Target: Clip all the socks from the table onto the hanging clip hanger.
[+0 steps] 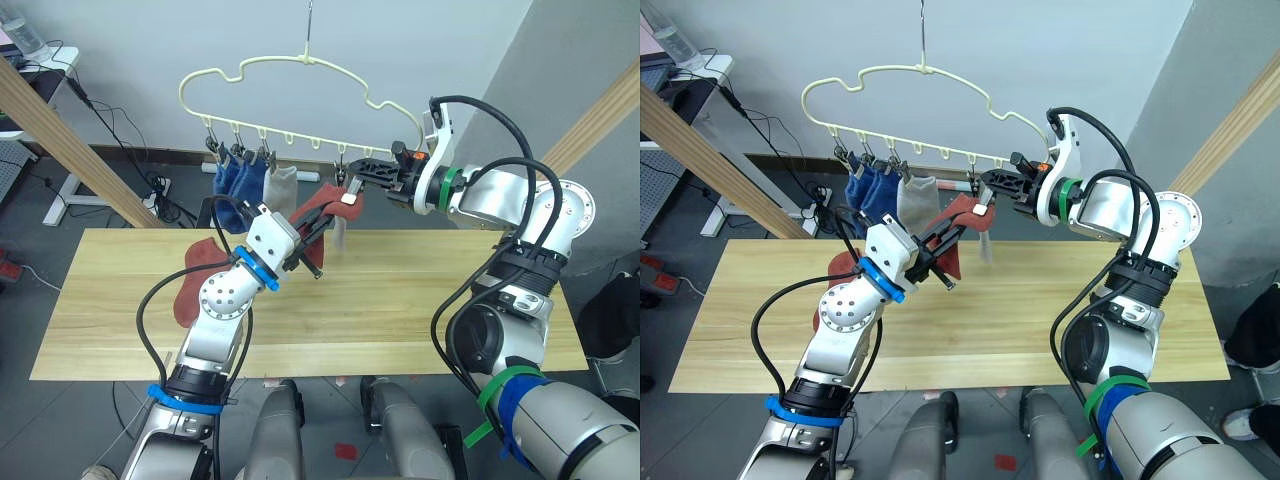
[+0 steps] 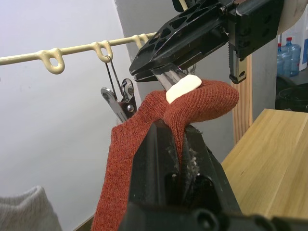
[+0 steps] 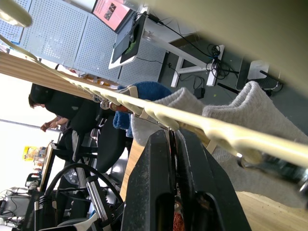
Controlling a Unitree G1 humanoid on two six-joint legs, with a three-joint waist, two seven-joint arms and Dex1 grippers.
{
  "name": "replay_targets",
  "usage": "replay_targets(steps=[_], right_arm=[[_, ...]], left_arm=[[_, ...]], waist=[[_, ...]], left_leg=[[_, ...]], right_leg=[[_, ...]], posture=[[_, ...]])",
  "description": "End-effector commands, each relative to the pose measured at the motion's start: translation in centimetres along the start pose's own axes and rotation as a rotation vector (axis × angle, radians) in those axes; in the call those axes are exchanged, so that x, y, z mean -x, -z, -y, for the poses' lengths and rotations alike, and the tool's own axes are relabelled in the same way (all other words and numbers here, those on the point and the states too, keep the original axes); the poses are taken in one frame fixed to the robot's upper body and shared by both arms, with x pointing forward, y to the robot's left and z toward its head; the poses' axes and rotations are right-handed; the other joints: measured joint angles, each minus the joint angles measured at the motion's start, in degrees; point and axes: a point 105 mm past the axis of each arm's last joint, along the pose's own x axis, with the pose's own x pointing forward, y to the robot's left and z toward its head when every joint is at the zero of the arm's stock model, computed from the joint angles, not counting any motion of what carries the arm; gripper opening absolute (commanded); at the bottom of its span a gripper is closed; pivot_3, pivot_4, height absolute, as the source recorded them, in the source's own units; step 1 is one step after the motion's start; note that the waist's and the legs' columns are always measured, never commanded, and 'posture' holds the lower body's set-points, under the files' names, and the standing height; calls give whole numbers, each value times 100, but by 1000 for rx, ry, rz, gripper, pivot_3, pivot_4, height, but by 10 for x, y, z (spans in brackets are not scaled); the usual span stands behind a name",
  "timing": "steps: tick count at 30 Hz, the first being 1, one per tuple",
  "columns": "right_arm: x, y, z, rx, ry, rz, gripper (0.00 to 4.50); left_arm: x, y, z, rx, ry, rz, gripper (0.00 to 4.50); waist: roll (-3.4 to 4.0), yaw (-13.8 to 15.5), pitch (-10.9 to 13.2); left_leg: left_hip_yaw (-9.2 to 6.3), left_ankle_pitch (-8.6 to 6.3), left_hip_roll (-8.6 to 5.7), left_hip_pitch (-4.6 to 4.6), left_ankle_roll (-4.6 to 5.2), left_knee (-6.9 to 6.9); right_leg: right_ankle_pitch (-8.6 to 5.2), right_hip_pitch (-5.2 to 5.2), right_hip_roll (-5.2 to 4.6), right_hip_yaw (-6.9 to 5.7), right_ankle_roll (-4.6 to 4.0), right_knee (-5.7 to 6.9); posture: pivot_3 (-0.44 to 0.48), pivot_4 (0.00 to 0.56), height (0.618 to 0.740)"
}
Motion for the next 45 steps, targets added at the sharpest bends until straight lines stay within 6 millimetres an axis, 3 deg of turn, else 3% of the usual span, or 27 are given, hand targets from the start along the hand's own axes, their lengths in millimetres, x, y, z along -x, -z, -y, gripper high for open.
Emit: replay_targets(steps=[1, 8, 11, 13, 16, 22, 25, 29, 33, 40, 44, 45], right_arm=[[2, 8, 9, -10, 28, -24, 1250], [8, 6, 11, -10, 31, 5, 3763], [21, 0, 16, 40, 72, 43, 4466], [29, -1, 17, 82, 81, 54, 4466], [54, 2, 16, 211, 98, 82, 4500], [70, 15, 15, 399, 179, 98, 4500], [74, 20, 19, 548, 262, 128, 4500], [67, 18, 22, 679, 349, 258, 4500], [62, 16, 19, 801, 411, 378, 4500], [54, 5, 11, 866, 467, 567, 4500], [48, 0, 8, 913, 493, 618, 3637], [46, -1, 7, 913, 497, 630, 3637]], left_arm=[[-1, -12, -1, -19, -7, 47, 0], [-2, -4, -2, -3, -23, 10, 0], [-6, -2, 2, 12, -8, 2, 0], [-8, -2, 3, 20, -1, 2, 0], [-17, 0, 5, 77, 17, -4, 656], [-17, 6, 9, 213, 45, -38, 2396], [-10, 7, 11, 305, 74, -60, 3335], [11, -2, -6, 504, 48, -66, 4455], [26, -28, -12, 708, 127, -16, 4455], [43, -52, -24, 747, 240, -13, 4455], [43, -54, -29, 692, 221, -17, 4500], [43, -54, -29, 685, 214, -18, 4500]], waist=[[0, 0, 0], [0, -17, 0], [1, -8, 0], [1, -3, 0], [0, 3, 0], [1, -144, 0], [1, -199, 0], [1, -315, 0], [1, -304, 0], [1, -289, 0], [1, -272, 0], [1, -264, 0]], left_leg=[[0, 0, 0, -1, 0, 0], [1, 0, 1, -18, 0, 2], [-1, 0, 2, -24, 0, 2], [-7, 0, 1, -33, 0, 4], [-4, 0, -5, -53, 0, 7], [5, 0, -2, -59, 0, 11], [-1, 0, 7, -57, 0, 9], [6, 1, 7, -56, -2, 13], [4, 4, 7, -54, -6, 16], [7, 12, 3, -53, -20, 28], [9, 14, 2, -51, -22, 28], [10, 14, 2, -51, -22, 28]], right_leg=[[0, 0, 0, 0, 0, 0], [2, -19, 1, 1, 2, 2], [2, -25, 2, -1, 1, 2], [2, -26, 2, -7, 2, -1], [6, -43, -2, -4, 8, -3], [11, -57, 2, 8, 18, 0], [11, -60, 13, 8, 18, 5], [12, -70, 14, 17, 20, 15], [12, -80, 16, 17, 21, 33], [12, -89, 14, 23, 21, 60], [11, -90, 14, 24, 21, 65], [12, -90, 13, 25, 20, 65]], posture=[[-50, 341, 740], [-64, 339, 740], [-69, 339, 740], [-76, 339, 740], [-97, 338, 740], [-123, 338, 740], [-124, 339, 740], [-114, 340, 740], [-99, 342, 740], [-76, 346, 740], [-65, 347, 740], [-65, 347, 740]])
